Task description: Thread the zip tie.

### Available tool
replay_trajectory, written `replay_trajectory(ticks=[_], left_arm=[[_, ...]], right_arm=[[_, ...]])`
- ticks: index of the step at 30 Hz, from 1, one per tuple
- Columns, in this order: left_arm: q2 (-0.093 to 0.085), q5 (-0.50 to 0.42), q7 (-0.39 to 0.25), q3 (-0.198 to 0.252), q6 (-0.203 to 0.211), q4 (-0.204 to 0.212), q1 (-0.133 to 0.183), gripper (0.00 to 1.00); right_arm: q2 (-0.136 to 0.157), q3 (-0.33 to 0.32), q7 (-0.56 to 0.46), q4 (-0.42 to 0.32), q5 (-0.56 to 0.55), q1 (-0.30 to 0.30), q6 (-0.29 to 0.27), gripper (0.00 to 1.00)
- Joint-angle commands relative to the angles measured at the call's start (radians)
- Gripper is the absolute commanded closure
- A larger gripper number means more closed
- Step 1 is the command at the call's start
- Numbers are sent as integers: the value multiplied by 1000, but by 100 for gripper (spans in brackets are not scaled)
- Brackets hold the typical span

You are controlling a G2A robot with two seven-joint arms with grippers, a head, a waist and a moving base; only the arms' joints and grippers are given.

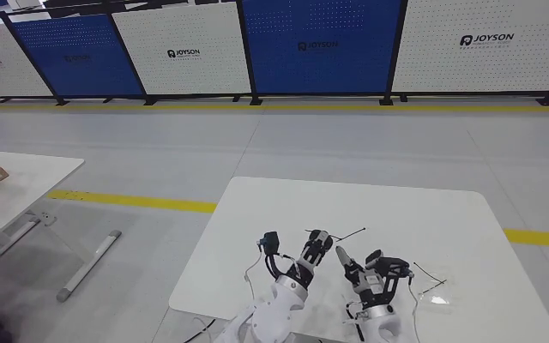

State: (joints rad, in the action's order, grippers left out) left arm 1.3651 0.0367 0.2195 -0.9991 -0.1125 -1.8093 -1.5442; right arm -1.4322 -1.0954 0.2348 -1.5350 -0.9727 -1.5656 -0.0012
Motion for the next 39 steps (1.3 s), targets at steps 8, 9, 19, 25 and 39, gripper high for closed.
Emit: replay_trajectory(ticks=[8, 9, 19, 25, 39], left_arm=[[6, -1, 15, 13, -18, 5, 7, 100], [7, 2, 15, 15, -21, 5, 8, 100], [10, 21, 16, 30, -35, 10, 8, 100], [12, 33, 18, 34, -39, 10, 7, 100], [14, 62, 16, 43, -36, 10, -5, 100]], right_arm=[[5, 6, -89, 1, 9, 13, -69, 87], [5, 6, -97, -3, 15, 13, -81, 87], [12, -4, -111, -41, 19, -3, -109, 73], [14, -5, -115, -53, 16, -9, -113, 73], [17, -1, -104, -67, 10, -15, -105, 76]])
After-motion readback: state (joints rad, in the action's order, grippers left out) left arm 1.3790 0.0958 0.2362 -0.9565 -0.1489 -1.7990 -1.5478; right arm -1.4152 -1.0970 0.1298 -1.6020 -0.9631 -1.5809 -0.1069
